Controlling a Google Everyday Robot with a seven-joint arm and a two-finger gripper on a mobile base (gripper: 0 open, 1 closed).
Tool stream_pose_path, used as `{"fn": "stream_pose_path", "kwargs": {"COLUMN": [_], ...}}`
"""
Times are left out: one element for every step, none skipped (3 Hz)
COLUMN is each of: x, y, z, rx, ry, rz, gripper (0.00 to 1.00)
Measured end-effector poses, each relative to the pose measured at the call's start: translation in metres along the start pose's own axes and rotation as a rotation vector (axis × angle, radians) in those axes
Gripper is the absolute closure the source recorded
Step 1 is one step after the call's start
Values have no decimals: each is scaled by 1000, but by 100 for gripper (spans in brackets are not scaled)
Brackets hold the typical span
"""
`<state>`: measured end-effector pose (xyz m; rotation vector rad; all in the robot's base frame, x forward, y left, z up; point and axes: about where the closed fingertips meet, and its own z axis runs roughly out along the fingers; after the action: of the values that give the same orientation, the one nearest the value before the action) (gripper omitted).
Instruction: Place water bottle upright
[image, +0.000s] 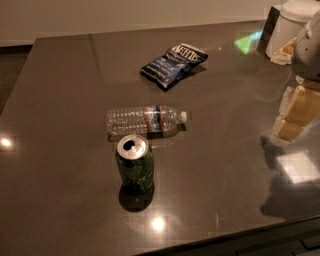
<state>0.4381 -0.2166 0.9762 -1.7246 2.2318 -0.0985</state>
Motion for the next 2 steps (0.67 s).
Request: {"fn": "stream_pose_path", "kwargs": {"x": [0, -3], "y": [0, -3], "z": [0, -1], "rx": [0, -4], "ry": [0, -2], "rz": [0, 3], "gripper": [0, 0]}}
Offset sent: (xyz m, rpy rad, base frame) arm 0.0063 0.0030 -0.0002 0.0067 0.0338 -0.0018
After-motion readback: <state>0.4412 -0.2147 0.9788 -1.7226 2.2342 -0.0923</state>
